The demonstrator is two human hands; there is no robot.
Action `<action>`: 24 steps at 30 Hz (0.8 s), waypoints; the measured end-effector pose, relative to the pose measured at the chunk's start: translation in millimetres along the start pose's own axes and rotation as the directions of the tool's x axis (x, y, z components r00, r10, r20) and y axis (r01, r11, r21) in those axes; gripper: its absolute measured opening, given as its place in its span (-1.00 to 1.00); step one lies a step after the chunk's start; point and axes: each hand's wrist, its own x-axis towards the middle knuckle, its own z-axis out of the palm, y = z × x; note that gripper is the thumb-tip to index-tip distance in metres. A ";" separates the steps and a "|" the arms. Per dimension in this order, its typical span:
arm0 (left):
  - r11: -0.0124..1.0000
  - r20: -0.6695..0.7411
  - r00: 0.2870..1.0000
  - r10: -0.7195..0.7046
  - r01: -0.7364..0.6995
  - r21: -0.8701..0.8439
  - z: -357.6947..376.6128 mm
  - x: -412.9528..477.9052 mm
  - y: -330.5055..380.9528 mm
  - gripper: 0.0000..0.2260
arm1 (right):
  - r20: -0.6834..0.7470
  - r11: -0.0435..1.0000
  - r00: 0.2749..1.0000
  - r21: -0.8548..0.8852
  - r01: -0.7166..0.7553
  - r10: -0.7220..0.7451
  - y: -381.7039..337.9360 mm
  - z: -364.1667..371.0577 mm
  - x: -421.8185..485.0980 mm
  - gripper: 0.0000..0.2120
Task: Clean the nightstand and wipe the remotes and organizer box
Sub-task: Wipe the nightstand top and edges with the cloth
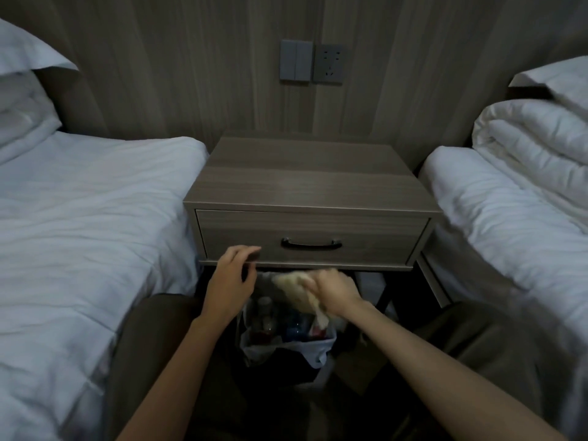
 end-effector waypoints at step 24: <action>0.710 0.083 0.995 -0.050 0.094 -0.698 -119.8 83.0 203.9 -0.75 | -0.464 0.769 0.879 0.518 0.374 -0.115 -60.3 -248.2 -73.0 -0.73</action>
